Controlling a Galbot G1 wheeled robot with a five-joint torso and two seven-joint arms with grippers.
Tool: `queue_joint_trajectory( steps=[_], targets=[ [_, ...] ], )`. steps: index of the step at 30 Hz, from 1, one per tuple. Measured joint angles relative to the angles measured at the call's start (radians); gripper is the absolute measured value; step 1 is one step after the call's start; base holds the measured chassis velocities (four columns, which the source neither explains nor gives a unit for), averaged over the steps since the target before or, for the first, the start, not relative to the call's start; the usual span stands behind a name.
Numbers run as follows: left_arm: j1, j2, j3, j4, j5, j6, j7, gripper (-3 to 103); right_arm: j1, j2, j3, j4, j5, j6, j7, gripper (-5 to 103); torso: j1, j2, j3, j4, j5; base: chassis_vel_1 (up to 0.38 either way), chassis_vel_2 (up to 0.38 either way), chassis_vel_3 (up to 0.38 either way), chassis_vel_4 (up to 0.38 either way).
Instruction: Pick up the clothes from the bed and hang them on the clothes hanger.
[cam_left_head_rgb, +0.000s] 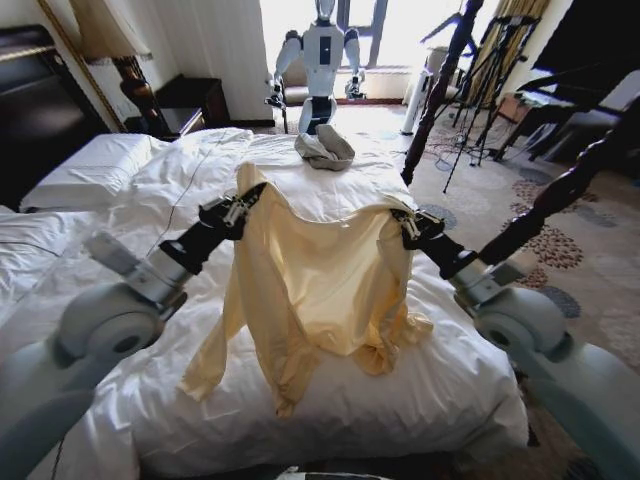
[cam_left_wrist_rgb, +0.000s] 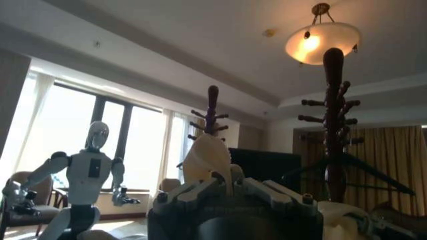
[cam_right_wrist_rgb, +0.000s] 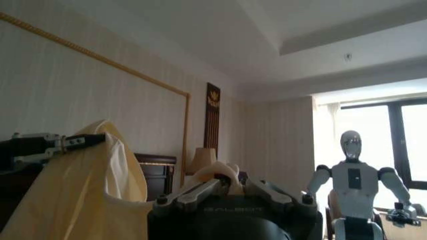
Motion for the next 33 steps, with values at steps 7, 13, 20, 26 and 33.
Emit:
queue_joint_trajectory(
  steps=[7, 13, 20, 26, 33],
  targets=[
    [0.171, -0.021, -0.373, -0.013, -0.209, 0.000, 0.030, 1, -0.273, 0.006, 0.452, 0.101, 0.260, 0.028, -0.064, 0, 0.000, 0.000, 0.000, 0.0000, 0.0002, 0.000, 0.000, 0.000, 0.000],
    [0.287, -0.105, -0.637, -0.009, -0.389, -0.012, 0.102, 1, -0.541, -0.059, 0.907, 0.105, 0.560, 0.028, -0.157, 0, 0.000, 0.000, 0.000, -0.0002, 0.0004, 0.000, 0.000, 0.000, 0.000],
    [0.359, -0.165, -0.761, -0.004, -0.457, -0.032, 0.194, 1, -0.629, -0.074, 1.153, 0.101, 0.805, 0.022, -0.214, 0, 0.000, 0.000, 0.000, 0.0001, 0.0001, 0.000, 0.000, 0.000, 0.000],
    [0.370, -0.172, -0.838, -0.001, -0.532, -0.034, 0.246, 1, -0.673, -0.067, 1.258, 0.096, 0.903, 0.012, -0.271, 0, 0.000, 0.000, 0.000, 0.0000, 0.0006, 0.000, 0.000, 0.000, 0.000],
    [0.376, -0.173, -0.878, 0.001, -0.594, -0.016, 0.261, 1, -0.695, -0.083, 1.283, 0.094, 0.944, -0.007, -0.297, 0, 0.000, 0.000, 0.000, 0.0001, 0.0003, 0.000, 0.000, 0.000, 0.000]
  ],
)
